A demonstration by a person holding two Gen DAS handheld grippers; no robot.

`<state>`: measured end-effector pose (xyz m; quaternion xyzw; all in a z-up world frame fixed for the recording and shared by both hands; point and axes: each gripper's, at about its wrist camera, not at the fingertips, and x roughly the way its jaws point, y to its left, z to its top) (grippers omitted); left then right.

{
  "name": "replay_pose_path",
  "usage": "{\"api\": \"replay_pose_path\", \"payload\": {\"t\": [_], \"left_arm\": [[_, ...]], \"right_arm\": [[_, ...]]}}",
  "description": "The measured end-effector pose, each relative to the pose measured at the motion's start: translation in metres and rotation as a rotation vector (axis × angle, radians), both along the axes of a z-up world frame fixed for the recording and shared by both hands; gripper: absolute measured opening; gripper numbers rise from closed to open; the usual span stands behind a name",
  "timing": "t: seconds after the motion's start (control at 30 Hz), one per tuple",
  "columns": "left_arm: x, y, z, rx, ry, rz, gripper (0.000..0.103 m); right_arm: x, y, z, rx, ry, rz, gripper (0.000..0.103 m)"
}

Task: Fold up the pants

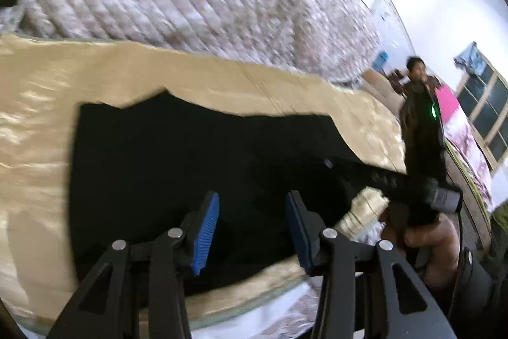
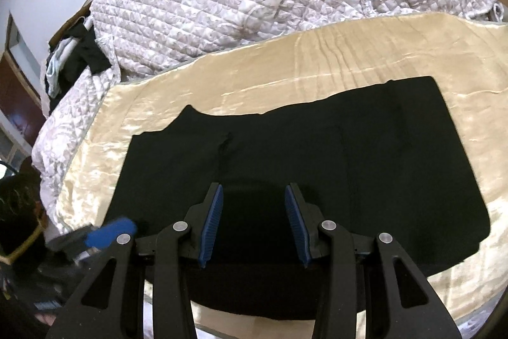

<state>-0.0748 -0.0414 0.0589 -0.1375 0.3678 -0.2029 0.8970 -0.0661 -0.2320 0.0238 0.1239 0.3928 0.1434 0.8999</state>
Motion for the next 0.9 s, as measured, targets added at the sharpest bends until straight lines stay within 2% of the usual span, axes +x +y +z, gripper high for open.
{"api": "replay_pose_path", "payload": {"t": [0.1, 0.27, 0.37, 0.47, 0.57, 0.67, 0.7, 0.73, 0.77, 0.9], "left_arm": [[0.005, 0.035, 0.001, 0.071, -0.006, 0.106, 0.047], [0.021, 0.081, -0.018, 0.139, 0.064, 0.223, 0.047], [0.020, 0.092, -0.033, 0.127, 0.090, 0.240, 0.047], [0.018, 0.086, -0.046, 0.140, 0.103, 0.238, 0.047], [0.017, 0.080, -0.044, 0.193, 0.079, 0.233, 0.047], [0.017, 0.081, -0.044, 0.200, 0.076, 0.236, 0.047], [0.017, 0.082, -0.044, 0.200, 0.077, 0.234, 0.047], [0.017, 0.082, -0.044, 0.199, 0.076, 0.234, 0.047], [0.017, 0.083, -0.044, 0.198, 0.077, 0.236, 0.047], [0.015, 0.086, -0.043, 0.195, 0.076, 0.249, 0.047]], "right_arm": [[0.000, 0.006, -0.001, 0.028, -0.002, 0.037, 0.041], [0.010, 0.022, -0.016, 0.119, 0.068, 0.113, 0.041], [0.022, 0.034, -0.026, 0.130, 0.107, 0.129, 0.041], [0.034, 0.043, -0.029, 0.151, 0.102, 0.137, 0.041], [0.046, 0.051, -0.033, 0.168, 0.106, 0.137, 0.041], [0.054, 0.055, -0.034, 0.211, 0.115, 0.142, 0.042], [0.054, 0.056, -0.034, 0.222, 0.122, 0.144, 0.038], [0.055, 0.057, -0.034, 0.220, 0.125, 0.143, 0.018], [0.055, 0.058, -0.035, 0.217, 0.131, 0.143, 0.011], [0.043, 0.049, -0.025, 0.239, 0.084, 0.109, 0.009]]}}
